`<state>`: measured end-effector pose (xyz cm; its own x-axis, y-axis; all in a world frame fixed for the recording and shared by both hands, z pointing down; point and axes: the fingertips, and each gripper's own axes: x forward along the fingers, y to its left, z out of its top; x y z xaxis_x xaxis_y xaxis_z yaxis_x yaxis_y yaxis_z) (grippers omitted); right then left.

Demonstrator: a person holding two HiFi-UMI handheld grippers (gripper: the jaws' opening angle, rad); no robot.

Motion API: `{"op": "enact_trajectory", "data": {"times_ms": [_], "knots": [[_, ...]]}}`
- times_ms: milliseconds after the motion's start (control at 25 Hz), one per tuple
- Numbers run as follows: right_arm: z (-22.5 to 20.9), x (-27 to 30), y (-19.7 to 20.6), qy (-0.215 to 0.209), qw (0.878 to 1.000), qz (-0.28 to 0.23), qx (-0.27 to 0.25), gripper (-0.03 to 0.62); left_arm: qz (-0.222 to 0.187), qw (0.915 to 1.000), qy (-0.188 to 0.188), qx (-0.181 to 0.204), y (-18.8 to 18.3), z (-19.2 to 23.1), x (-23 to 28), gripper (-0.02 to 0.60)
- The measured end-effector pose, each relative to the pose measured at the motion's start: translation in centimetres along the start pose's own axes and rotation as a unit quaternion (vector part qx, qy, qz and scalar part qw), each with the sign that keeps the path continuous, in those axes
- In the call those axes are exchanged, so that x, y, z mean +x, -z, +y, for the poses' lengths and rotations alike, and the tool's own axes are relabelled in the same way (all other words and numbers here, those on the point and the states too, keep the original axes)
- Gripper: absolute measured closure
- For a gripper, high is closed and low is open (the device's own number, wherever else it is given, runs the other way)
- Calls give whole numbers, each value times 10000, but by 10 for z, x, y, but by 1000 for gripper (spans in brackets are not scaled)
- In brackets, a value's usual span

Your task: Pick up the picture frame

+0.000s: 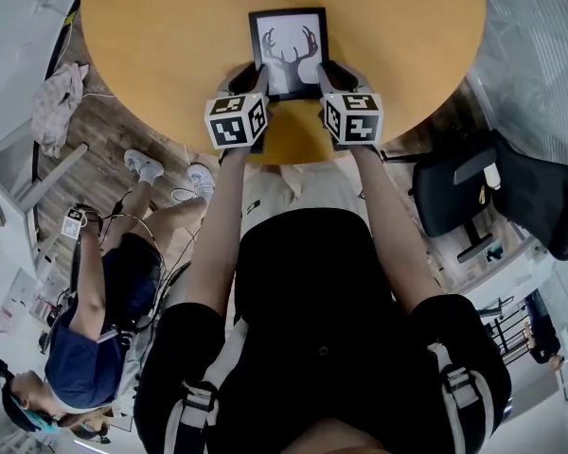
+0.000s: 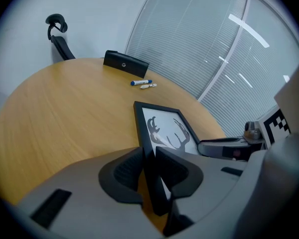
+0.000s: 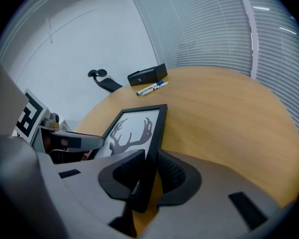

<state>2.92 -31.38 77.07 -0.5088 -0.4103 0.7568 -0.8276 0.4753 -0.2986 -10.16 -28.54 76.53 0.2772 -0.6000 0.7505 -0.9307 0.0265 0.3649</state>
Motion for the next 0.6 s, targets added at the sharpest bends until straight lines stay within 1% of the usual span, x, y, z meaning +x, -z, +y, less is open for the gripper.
{"op": "enact_trajectory", "data": {"times_ms": [160, 320, 600], "knots": [[5, -9, -1, 28, 10000, -82, 29, 500, -96, 10000, 7, -3, -2, -3, -11, 491], [11, -22, -16, 54, 9996, -257, 39, 502, -283, 9996, 60, 41, -16, -9, -26, 492], [31, -70, -48, 138, 9967, -794, -92, 502, -808, 9964, 140, 225, -44, -30, -72, 494]]}}
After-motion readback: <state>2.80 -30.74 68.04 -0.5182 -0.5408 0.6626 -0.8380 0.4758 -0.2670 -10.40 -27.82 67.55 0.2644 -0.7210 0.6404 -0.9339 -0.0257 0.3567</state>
